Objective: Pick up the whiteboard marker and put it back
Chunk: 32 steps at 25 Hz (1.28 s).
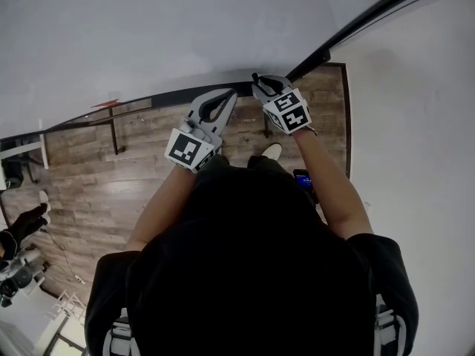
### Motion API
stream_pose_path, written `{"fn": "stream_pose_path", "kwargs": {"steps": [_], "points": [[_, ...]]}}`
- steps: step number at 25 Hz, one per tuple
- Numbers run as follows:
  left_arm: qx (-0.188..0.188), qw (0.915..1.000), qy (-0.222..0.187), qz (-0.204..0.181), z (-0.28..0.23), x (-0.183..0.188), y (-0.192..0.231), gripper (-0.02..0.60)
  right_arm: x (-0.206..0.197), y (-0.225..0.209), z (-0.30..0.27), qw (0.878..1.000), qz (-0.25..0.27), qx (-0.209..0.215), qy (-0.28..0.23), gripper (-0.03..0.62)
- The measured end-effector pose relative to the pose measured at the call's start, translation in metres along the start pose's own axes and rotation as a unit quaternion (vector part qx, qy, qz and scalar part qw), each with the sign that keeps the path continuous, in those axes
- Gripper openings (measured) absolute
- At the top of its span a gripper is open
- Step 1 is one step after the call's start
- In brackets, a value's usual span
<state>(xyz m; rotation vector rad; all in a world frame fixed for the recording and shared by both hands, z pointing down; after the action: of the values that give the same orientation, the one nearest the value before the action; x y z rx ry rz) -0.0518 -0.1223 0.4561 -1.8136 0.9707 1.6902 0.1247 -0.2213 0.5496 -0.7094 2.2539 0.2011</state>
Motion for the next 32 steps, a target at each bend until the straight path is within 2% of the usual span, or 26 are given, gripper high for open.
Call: {"fn": "stream_pose_path", "kwargs": {"steps": [4, 8, 18, 24, 28, 32], "points": [[0.006, 0.9999, -0.003, 0.01, 0.003, -0.001, -0.001, 0.003, 0.001, 0.0, -0.007, 1.0, 0.003, 0.007, 0.011, 0.092], [0.011, 0.9999, -0.001, 0.009, 0.004, 0.0, -0.003, 0.003, 0.0, -0.003, -0.009, 1.0, 0.003, 0.007, 0.009, 0.064], [0.02, 0.9998, 0.001, 0.005, 0.013, 0.006, 0.003, 0.004, 0.012, 0.0, 0.019, 0.999, -0.001, 0.004, -0.049, 0.063], [0.002, 0.9999, -0.001, 0.012, 0.01, 0.019, 0.006, 0.005, 0.031, 0.001, 0.049, 0.996, -0.017, 0.004, -0.089, 0.063], [-0.005, 0.9999, 0.001, -0.009, 0.009, 0.03, 0.005, 0.005, 0.048, 0.005, 0.073, 0.993, -0.012, 0.004, -0.116, 0.063], [-0.028, 0.9991, 0.008, -0.029, 0.005, 0.046, 0.001, 0.005, 0.063, 0.01, 0.1, 0.99, -0.002, 0.004, -0.144, 0.063]]}}
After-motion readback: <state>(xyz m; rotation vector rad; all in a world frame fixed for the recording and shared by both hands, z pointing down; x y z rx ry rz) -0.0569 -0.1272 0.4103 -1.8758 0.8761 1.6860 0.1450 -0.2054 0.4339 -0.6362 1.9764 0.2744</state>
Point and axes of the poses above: the fingertips, and each gripper's own axes: z backward along the fingers, y to its left, x out of its top, the point moved 10 cm from there along z, backward along the fingers, and after that the axes turned 5 degrees about y, right-handed, at the moved point
